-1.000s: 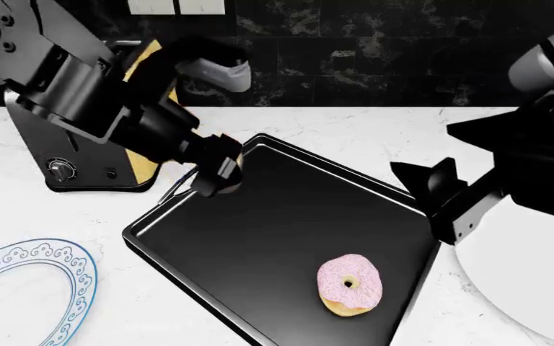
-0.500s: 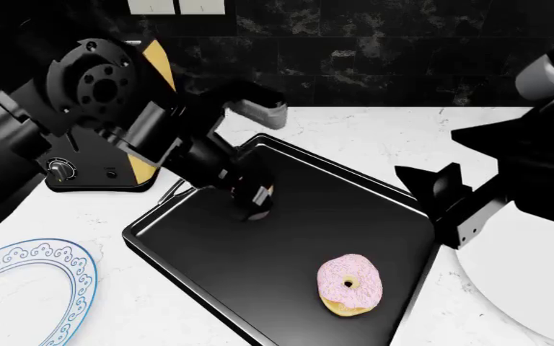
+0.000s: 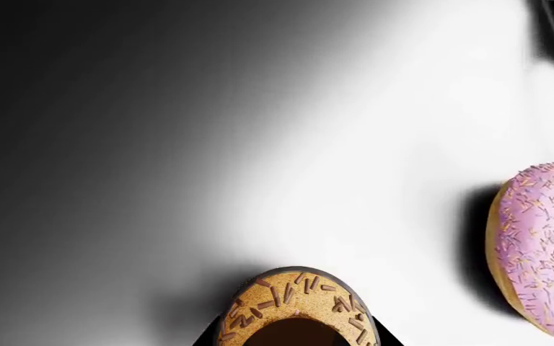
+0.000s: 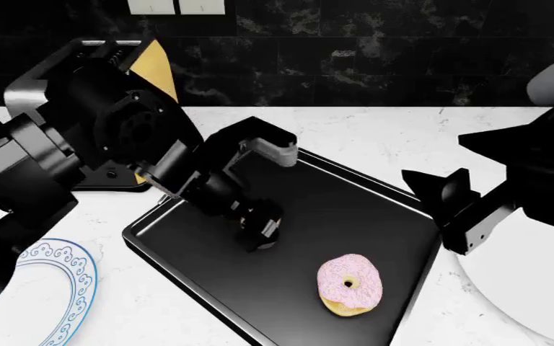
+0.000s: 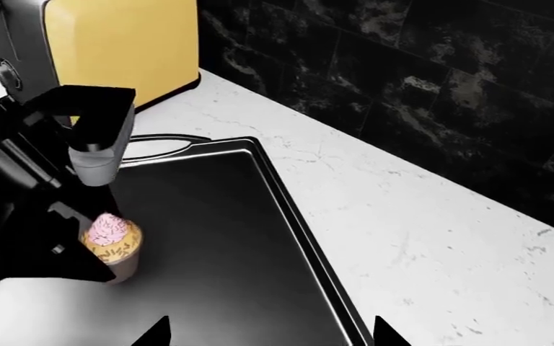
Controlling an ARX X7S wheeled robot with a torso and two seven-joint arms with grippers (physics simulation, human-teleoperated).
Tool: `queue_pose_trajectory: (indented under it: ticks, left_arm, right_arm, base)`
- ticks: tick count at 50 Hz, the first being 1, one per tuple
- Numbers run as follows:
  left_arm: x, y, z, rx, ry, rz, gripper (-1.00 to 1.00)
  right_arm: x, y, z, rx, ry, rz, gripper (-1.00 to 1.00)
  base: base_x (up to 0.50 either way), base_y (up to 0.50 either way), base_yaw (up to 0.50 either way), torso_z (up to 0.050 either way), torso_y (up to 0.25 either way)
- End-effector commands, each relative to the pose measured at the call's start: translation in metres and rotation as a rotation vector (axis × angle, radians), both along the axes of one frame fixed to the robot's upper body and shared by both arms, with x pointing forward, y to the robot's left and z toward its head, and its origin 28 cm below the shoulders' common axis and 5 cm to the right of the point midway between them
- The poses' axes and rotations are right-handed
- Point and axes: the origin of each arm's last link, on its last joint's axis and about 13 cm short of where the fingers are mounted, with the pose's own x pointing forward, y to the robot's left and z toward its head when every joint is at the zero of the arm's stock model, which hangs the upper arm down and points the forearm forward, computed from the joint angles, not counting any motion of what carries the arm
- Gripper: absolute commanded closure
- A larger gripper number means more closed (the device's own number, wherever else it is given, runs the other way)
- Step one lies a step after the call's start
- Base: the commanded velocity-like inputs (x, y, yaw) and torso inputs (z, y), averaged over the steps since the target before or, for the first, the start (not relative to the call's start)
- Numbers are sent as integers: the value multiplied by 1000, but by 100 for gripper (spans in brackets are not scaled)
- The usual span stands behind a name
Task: Move the dessert items from the plate to the tray.
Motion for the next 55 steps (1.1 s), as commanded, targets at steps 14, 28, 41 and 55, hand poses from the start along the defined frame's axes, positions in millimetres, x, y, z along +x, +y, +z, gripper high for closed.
queue_pose_trajectory:
  ticks: [14,28,41,55]
  left_arm:
    - [-6,1,4,-52,-34,-7,-100]
    - [-23,15,86,-194,-230,10,-100]
    - [-61,39,127,-301,-428,79,-100]
    - [-93,72,119,-292,-770,215,-100]
  right_arm:
    - [-1,-1,1,0,-2,-7,-100]
    - [-2,4,6,15,-3,14,-100]
    - [-9,5,19,13,-49,0,-100]
    - [-23,-2,27,3,-132,-64,-100]
  base:
    - [0,0,0,0,0]
    - [0,0,0,0,1]
    - [0,0,0,0,0]
    - [0,0,0,0,0]
